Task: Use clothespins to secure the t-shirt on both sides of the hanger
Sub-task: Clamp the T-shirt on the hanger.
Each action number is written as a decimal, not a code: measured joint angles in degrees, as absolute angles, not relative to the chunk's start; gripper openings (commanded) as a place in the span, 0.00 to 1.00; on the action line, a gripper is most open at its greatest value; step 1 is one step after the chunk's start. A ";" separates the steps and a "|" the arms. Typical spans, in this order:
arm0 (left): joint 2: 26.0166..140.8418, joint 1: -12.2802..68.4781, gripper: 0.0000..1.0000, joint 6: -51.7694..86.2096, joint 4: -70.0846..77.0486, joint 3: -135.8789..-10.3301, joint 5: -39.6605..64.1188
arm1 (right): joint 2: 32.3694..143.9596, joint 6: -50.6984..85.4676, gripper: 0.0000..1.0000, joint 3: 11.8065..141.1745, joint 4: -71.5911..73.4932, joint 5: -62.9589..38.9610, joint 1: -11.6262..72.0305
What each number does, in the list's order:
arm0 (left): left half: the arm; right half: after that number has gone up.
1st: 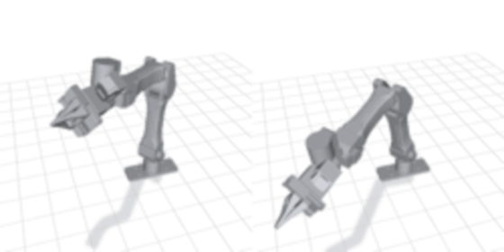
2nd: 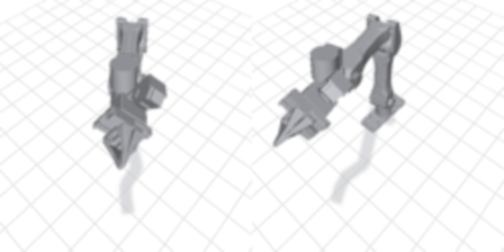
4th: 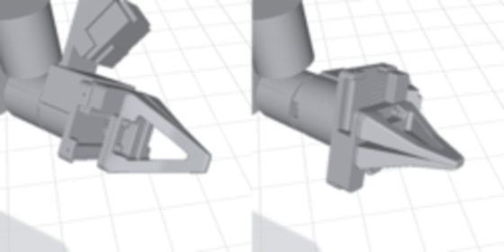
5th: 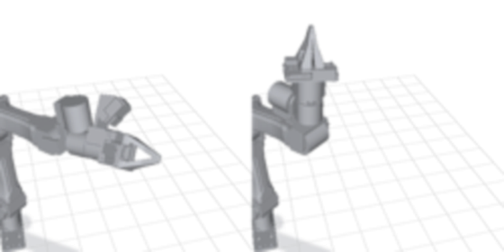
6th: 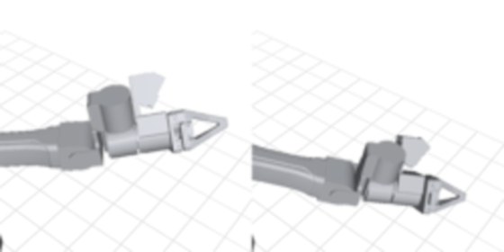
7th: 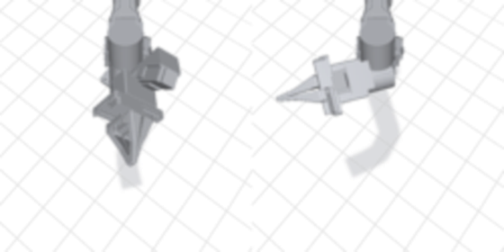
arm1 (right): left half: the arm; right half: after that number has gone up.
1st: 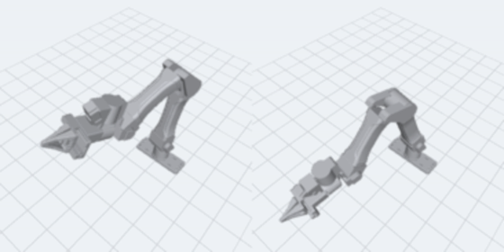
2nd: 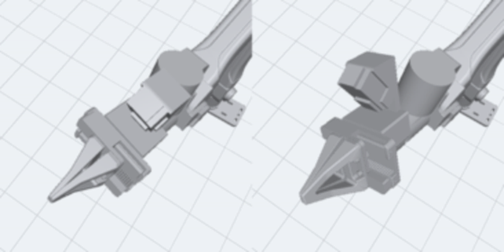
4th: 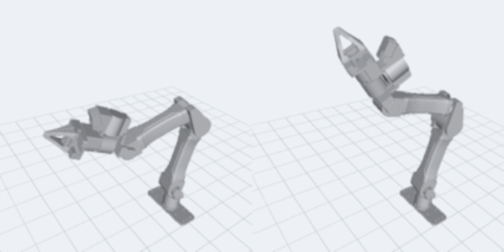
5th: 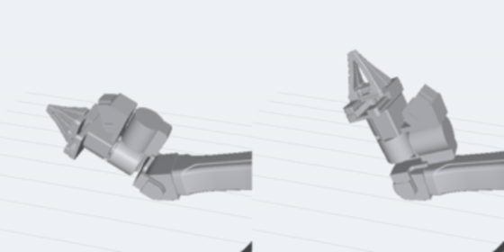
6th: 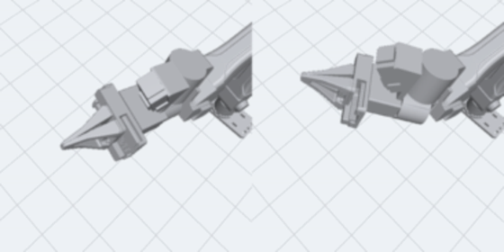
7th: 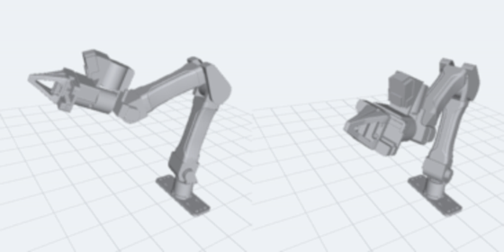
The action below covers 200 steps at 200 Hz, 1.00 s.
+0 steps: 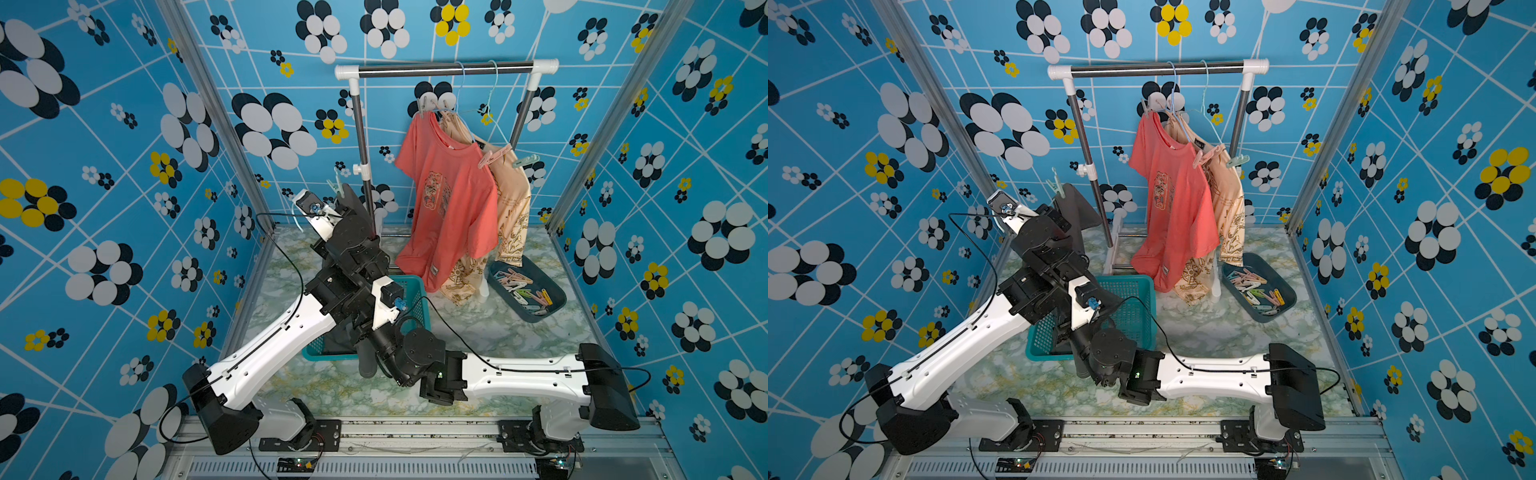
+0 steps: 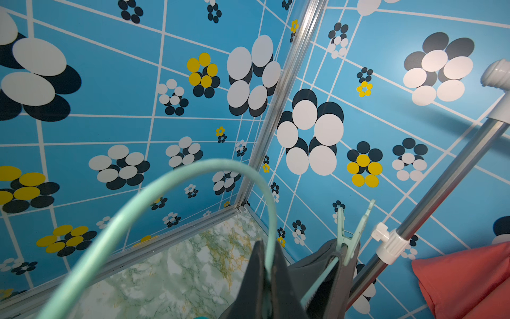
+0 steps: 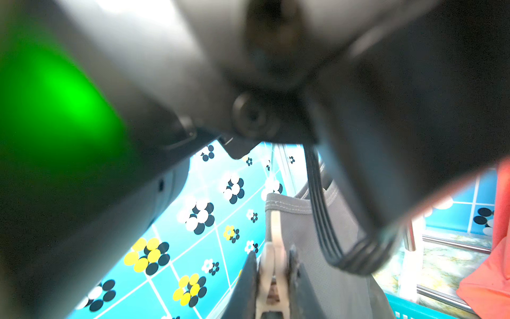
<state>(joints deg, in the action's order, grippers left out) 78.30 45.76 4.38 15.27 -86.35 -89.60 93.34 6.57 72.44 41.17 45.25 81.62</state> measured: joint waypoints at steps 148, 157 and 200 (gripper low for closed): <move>77.78 44.99 0.00 3.75 15.27 -86.70 -89.52 | 95.18 7.68 0.00 75.79 39.05 47.42 82.00; 77.69 44.99 0.00 3.70 15.27 -86.70 -89.52 | 94.89 7.40 0.00 75.57 38.89 47.07 82.02; 77.34 44.99 0.00 3.38 15.22 -86.70 -89.58 | 93.45 4.62 0.00 74.48 37.15 45.87 82.06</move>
